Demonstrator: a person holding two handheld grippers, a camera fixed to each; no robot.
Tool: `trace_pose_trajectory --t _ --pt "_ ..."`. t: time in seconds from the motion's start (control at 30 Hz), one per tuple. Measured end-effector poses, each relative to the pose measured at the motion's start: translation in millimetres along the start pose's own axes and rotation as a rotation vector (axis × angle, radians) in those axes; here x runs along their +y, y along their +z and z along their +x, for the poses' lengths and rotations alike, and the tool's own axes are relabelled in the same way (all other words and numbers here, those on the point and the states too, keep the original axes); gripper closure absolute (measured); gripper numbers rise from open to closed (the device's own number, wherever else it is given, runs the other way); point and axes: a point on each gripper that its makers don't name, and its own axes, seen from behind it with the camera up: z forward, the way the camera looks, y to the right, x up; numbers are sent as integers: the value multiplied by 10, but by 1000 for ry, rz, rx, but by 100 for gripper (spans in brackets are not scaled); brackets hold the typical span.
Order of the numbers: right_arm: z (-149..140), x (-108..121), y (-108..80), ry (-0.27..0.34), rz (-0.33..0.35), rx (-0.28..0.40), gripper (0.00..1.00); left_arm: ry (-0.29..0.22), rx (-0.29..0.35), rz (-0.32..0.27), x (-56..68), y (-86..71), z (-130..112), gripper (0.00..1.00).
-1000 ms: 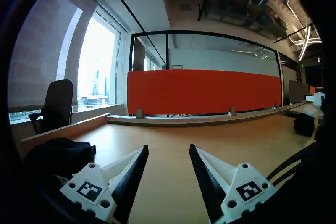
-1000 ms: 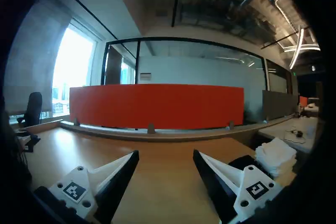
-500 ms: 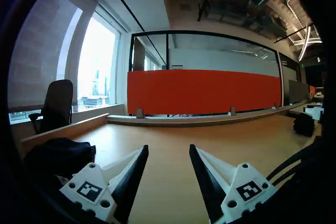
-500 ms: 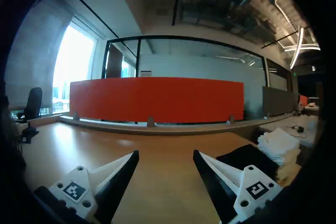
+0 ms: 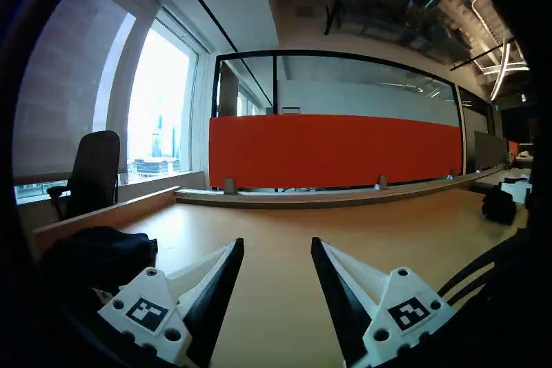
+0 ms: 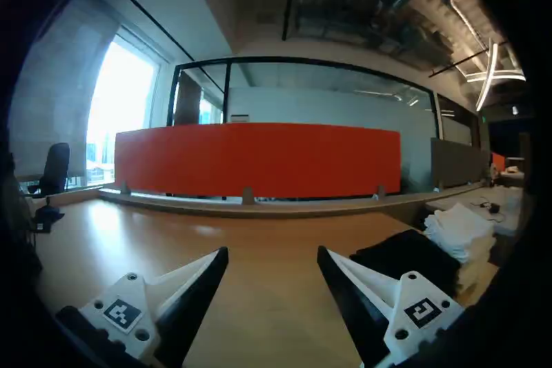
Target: Fold towel
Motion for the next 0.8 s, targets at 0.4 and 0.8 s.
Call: trace_pose_trajectory --t 0.4,0.8 --pt "-74 -32 -10 -6 -4 -5 0 0 0 0 1 5 0 29" --pt "-39 -47 -35 8 7 11 0 0 0 0 4 3 4 29"
